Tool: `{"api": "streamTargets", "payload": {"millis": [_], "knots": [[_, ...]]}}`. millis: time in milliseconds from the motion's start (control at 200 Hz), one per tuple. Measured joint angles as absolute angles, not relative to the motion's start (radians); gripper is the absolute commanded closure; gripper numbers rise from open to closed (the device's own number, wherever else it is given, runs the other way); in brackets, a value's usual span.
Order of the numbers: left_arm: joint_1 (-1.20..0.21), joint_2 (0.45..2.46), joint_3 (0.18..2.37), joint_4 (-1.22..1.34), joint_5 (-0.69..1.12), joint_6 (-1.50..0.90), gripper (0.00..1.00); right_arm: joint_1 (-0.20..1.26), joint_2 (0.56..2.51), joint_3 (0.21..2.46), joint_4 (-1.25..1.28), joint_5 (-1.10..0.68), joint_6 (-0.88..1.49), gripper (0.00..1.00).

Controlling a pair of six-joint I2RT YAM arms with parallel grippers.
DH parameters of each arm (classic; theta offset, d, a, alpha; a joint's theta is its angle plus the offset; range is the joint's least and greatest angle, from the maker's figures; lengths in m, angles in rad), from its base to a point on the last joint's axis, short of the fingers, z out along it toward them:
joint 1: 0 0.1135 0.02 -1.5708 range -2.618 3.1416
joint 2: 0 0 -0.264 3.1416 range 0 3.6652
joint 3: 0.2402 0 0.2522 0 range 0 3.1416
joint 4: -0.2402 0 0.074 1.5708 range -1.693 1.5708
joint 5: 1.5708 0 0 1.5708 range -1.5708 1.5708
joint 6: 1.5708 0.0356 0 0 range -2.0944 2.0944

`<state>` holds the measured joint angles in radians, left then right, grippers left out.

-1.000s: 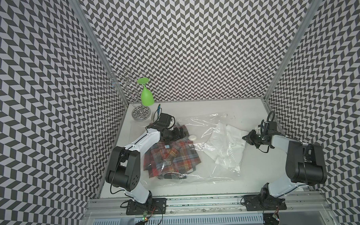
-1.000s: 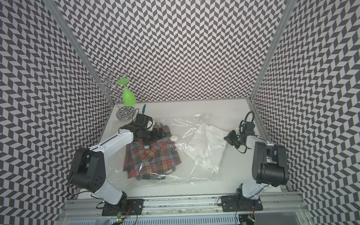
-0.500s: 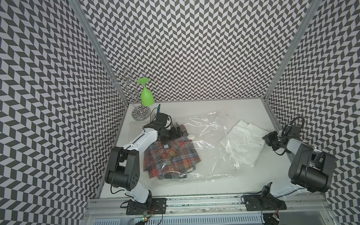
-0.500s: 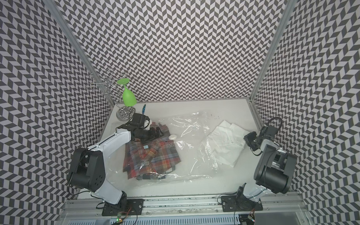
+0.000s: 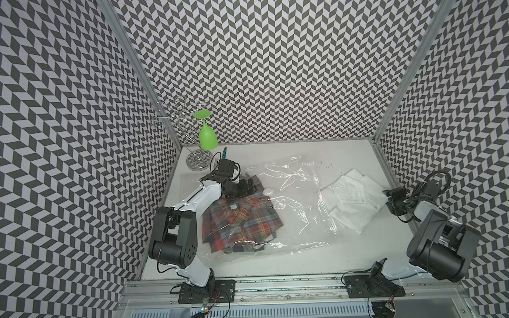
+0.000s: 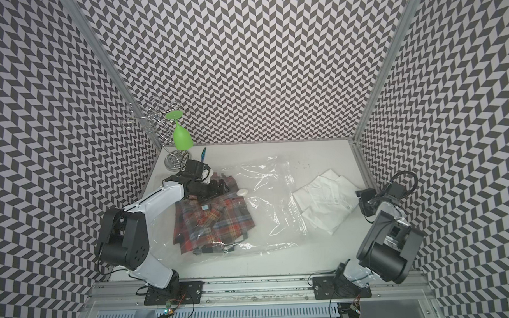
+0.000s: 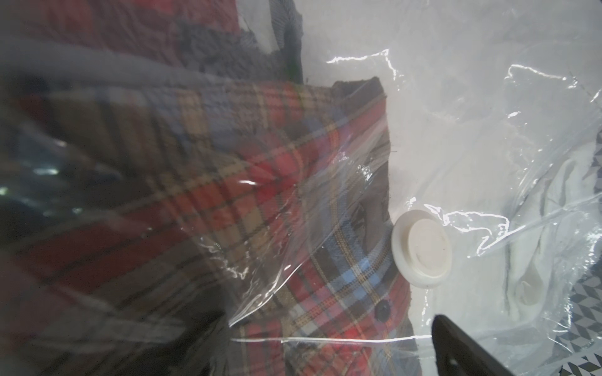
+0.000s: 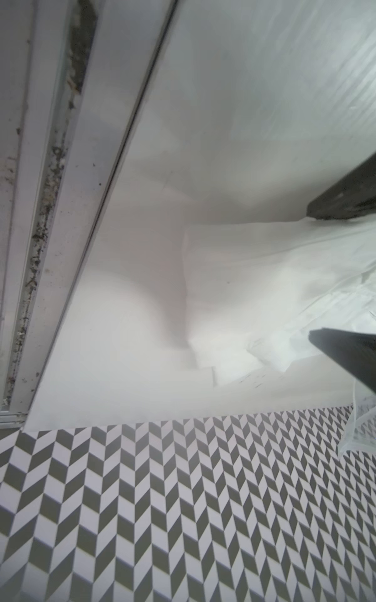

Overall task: Take the shirt out of the vacuum bag
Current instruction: Move the shirt to the corner of the board.

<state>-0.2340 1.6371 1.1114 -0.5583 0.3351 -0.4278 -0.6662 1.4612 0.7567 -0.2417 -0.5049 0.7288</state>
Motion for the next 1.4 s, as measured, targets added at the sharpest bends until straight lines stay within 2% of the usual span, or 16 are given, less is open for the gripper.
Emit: {"api": "streamTargets", "payload": {"millis": [235, 486, 826, 1136, 1402], "knots": [[-0.233, 1.640, 1.114, -0.561, 0.336, -0.416, 0.01, -0.622, 1.307, 0.823, -0.379, -0.470, 0.643, 0.29], [-0.226, 1.640, 1.114, -0.560, 0.353, -0.412, 0.01, -0.241, 1.261, 0.855, -0.528, -0.362, 0.532, 0.29], [-0.225, 1.640, 1.114, -0.559, 0.356, -0.412, 0.01, -0.024, 1.273, 0.802, -0.672, -0.146, 0.466, 0.30], [-0.224, 1.640, 1.114, -0.558, 0.361, -0.413, 0.01, 0.064, 1.377, 0.847, -0.714, 0.076, 0.415, 0.30], [-0.221, 1.640, 1.114, -0.558, 0.365, -0.413, 0.01, 0.112, 1.526, 0.900, -0.704, 0.131, 0.387, 0.30]]}}
